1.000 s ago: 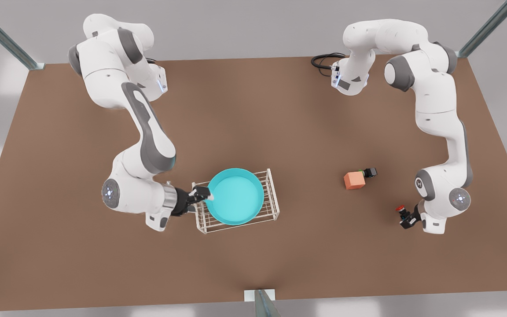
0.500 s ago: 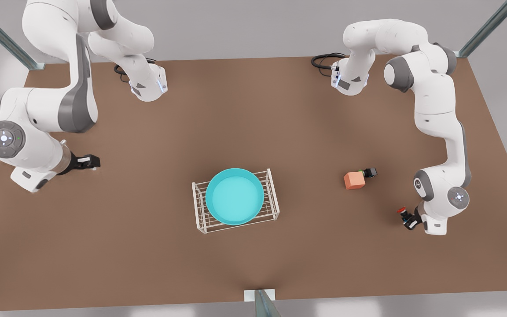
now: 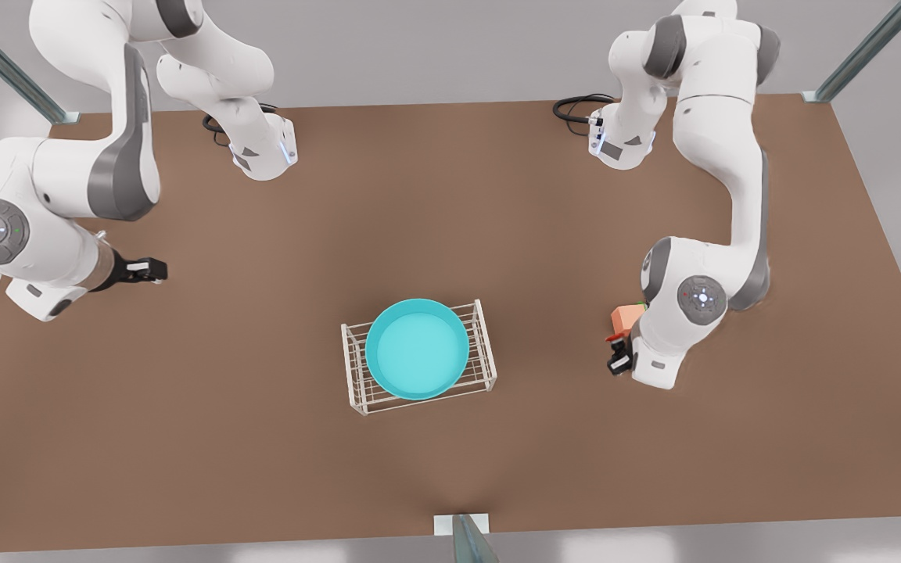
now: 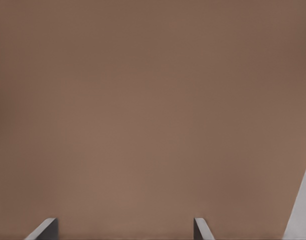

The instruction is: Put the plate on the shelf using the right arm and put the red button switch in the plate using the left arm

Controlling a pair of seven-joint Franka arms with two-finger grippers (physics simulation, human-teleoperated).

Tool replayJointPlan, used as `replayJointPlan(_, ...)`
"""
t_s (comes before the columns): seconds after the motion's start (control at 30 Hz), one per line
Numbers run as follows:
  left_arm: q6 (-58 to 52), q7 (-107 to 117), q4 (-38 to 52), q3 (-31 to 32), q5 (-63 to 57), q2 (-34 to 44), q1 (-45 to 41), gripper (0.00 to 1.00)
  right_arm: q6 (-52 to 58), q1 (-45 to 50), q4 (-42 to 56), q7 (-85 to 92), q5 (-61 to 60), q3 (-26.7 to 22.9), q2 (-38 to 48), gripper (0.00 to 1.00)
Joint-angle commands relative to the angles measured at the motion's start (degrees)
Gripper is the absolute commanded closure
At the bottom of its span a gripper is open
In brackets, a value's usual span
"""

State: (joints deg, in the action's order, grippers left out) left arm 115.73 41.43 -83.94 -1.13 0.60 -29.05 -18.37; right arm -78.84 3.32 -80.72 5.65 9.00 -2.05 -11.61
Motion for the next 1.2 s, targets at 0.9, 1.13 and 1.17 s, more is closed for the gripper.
replayJointPlan(0.9,-42.17,-6.66,29.8,17.4,-9.39,-1.63,5.71,0.0,0.18,-0.25,0.12,-2.04,-2.49,-0.15,1.24,0.0)
replayJointPlan(1.13,-28.56,-47.86,5.55,8.16,-8.78,14.81,5.54,0.0,0.26,-0.25,-0.14,-2.22,-3.64,-0.33,2.2,0.0)
replayJointPlan(1.17,-27.84,-41.78,3.78,8.16,-4.91,16.22,7.29,0.0,0.26,-0.25,-0.05,-2.22,-3.64,-0.33,2.2,0.0)
